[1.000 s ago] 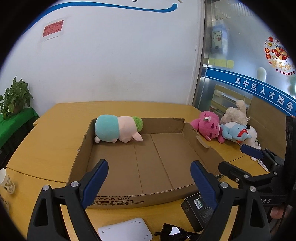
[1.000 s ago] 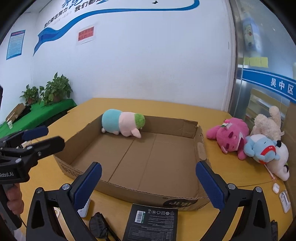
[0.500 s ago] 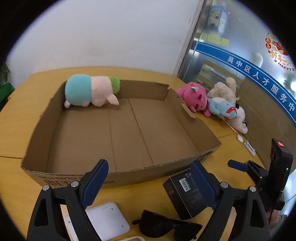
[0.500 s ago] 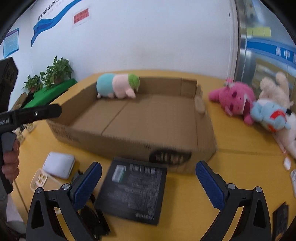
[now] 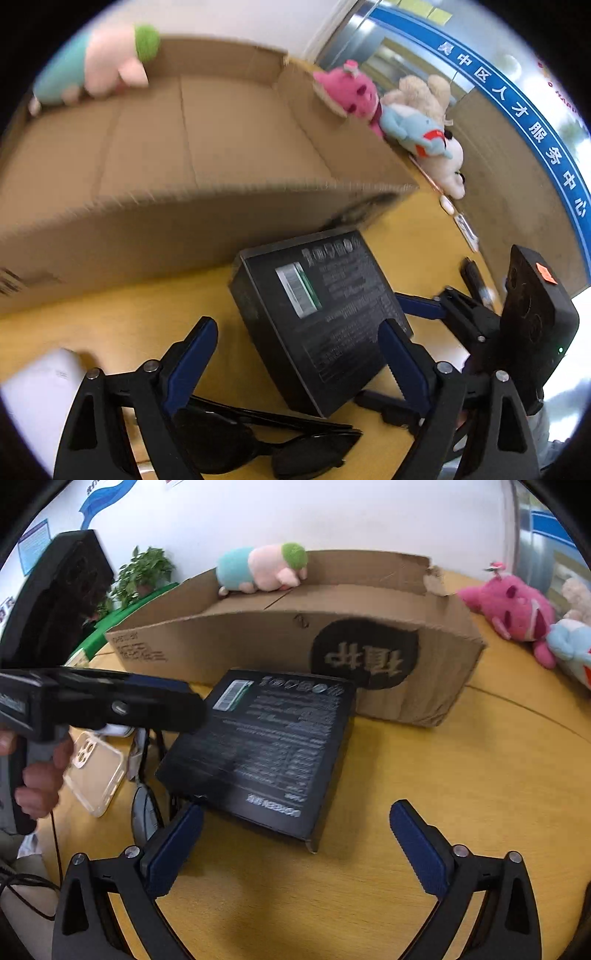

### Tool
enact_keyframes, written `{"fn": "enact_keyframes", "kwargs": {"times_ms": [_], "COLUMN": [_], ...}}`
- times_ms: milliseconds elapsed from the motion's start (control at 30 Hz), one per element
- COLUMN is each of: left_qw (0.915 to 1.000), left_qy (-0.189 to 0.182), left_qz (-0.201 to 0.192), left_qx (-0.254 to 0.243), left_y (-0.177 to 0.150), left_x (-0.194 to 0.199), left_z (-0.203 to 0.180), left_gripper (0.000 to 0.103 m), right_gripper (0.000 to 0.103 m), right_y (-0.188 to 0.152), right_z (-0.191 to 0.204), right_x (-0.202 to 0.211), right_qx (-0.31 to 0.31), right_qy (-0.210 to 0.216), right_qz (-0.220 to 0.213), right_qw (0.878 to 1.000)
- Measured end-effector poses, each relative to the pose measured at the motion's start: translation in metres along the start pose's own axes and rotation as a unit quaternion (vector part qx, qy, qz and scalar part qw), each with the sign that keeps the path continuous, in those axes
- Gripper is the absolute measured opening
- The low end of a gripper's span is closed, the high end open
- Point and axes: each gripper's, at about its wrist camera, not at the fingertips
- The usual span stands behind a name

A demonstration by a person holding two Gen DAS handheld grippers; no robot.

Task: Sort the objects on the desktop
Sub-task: 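Close the left tool on the black UGREEN box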

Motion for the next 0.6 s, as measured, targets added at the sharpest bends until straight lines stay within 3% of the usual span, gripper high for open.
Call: {"fn": "enact_keyframes", "kwargs": {"times_ms": [33,167,333,467,600], "left_qw": [0.9999,0.9995,0.9975,0.9985,0.9983], "left_qy": [-0.009,0.003,-0.041,-0.021,-0.042], "left_qz": [0.005,0.011,0.02,0.03,0.036], "left_qx": [-0.003,-0.029,-0.055,-0.039,-0.019], "left_y": [0.0,-0.003,-0.01,-0.005,-0.004], "left_x": [-0.003,-0.009,-0.01,-0.017,-0.022], "left_z": [-0.001,-0.014,-0.025,-0.024,-0.022], "left_gripper": [0.08,0.078,0.078,0.078,0.076], "right_gripper": [0.096,0.097,0.096,0.096,0.089], "right_y": [0.0,-0.002,-0.025,-0.03,-0.021], "right_z": [0.002,0.012,0.002,-0.005,0.01], "right_x": [-0.002,-0.004,0.016,0.023,0.006], "right_qx": [0.006,0.03,0.033,0.034,0.06], "right_qy": [0.011,0.052,0.079,0.014,-0.02], "right_qz": [0.003,0.013,0.003,-0.001,0.025], "right_qw": [1.0,0.998,0.996,0.999,0.998]}}
Point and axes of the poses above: each gripper's, at about its wrist camera, not at the fingertips, and x roughly against the way its jaws point, z to its left, y to its top, and after that the axes turned 13 degrees about z, right-handed
